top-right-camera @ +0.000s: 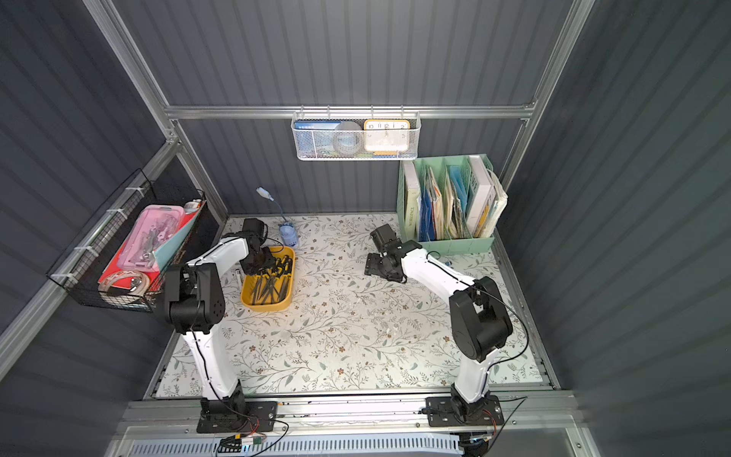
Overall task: Take the file tool out of the storage box
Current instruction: Pick up the file tool from the storage box.
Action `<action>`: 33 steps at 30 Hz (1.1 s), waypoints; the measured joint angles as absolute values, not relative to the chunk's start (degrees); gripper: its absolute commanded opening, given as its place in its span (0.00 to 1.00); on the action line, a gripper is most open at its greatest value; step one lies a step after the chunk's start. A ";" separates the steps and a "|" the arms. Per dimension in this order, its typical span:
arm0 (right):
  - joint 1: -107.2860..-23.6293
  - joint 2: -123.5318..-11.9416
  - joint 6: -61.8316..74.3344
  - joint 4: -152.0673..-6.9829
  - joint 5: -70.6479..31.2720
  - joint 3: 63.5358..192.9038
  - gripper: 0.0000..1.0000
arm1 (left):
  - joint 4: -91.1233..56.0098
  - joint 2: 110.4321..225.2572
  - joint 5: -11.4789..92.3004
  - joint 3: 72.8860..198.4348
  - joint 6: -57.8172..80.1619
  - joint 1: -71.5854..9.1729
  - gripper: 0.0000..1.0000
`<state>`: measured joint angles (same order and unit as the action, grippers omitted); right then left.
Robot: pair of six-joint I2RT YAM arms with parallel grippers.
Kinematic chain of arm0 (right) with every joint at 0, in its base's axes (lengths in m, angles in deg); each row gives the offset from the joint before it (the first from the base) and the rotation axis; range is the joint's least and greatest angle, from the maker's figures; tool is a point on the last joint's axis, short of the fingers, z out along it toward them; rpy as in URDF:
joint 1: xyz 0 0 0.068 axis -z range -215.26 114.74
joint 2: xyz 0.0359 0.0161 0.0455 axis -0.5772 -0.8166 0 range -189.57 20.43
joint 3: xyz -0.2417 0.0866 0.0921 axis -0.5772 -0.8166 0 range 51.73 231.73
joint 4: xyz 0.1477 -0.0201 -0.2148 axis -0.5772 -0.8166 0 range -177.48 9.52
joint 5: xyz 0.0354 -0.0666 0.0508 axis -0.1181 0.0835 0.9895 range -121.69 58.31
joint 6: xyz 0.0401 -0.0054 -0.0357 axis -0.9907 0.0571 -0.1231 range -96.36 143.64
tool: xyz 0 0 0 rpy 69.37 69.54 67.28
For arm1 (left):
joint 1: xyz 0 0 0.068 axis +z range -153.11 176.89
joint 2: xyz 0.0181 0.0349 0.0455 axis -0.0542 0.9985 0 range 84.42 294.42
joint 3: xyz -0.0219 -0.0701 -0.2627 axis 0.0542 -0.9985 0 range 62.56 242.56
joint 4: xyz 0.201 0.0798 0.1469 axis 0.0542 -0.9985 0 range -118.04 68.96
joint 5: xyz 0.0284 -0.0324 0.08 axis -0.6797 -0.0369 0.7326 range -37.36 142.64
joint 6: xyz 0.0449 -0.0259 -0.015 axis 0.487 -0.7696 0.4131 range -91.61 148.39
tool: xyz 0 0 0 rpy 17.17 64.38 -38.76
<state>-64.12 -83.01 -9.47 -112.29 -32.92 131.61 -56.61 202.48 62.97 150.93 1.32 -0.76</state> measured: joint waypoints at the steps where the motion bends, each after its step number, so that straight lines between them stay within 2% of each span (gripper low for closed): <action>1: -64.12 -83.01 -9.47 -112.29 -32.92 131.61 0.78 | -56.61 202.48 62.99 150.93 1.34 -0.50 0.29; 3: -64.12 -83.01 -9.36 -112.29 -32.92 131.61 0.77 | -56.55 202.48 62.99 150.93 1.41 -0.15 0.21; 6: -64.12 -83.01 -9.27 -112.31 -32.92 131.61 0.77 | -56.57 202.48 62.99 150.93 1.48 0.01 0.19; 8: -64.12 -83.01 -9.18 -112.31 -32.92 131.61 0.77 | -56.57 202.48 63.03 150.93 1.48 -0.01 0.23; 11: -64.12 -83.01 -8.88 -112.38 -32.92 131.61 0.77 | -56.61 202.50 63.08 150.93 1.58 -0.01 0.37; 15: -64.12 -83.01 -8.83 -112.44 -32.92 131.61 0.77 | -56.59 202.67 62.99 150.93 1.74 -0.12 0.37; 18: -64.12 -83.01 -8.83 -112.44 -32.94 131.61 0.77 | -56.59 202.72 62.99 150.91 1.78 -0.12 0.30; 24: -64.12 -83.01 -8.83 -112.44 -32.94 131.61 0.78 | -56.59 202.87 63.01 150.91 1.93 -0.12 0.00; 33: -64.12 -83.01 -8.85 -112.42 -33.25 131.61 0.77 | -61.24 202.85 63.38 156.84 2.26 -0.12 0.00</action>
